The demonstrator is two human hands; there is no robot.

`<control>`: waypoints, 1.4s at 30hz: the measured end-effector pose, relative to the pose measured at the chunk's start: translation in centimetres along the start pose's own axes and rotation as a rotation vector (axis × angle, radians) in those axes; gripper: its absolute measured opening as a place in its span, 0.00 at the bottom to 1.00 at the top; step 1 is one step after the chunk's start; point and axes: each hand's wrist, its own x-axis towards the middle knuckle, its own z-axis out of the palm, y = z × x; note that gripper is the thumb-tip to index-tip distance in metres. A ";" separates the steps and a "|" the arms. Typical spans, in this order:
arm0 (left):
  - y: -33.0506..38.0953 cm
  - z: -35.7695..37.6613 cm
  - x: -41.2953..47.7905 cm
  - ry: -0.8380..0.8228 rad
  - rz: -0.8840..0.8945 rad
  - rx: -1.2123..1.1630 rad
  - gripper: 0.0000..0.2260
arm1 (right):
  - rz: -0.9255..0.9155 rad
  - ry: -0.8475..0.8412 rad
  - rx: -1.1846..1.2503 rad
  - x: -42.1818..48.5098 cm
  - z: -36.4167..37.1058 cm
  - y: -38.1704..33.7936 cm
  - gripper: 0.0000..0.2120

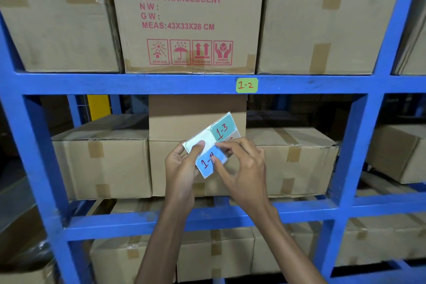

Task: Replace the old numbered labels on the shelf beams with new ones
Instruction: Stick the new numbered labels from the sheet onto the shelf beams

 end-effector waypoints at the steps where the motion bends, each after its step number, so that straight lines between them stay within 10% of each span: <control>1: -0.1 -0.1 0.0 -0.004 0.013 0.015 0.05 | 0.008 -0.005 0.022 0.0 0.0 0.0 0.10; 16: -2.4 -0.7 0.5 -0.019 0.036 0.231 0.06 | -0.030 -0.126 -0.112 -2.5 -0.5 0.2 0.02; 23: -4.0 -0.6 0.3 -0.150 0.003 0.362 0.08 | 0.223 -0.146 0.065 -3.4 -0.5 1.4 0.06; 42: -7.6 -2.4 1.3 -0.057 -0.326 0.006 0.16 | 0.293 -0.185 0.325 -7.1 -2.6 1.0 0.08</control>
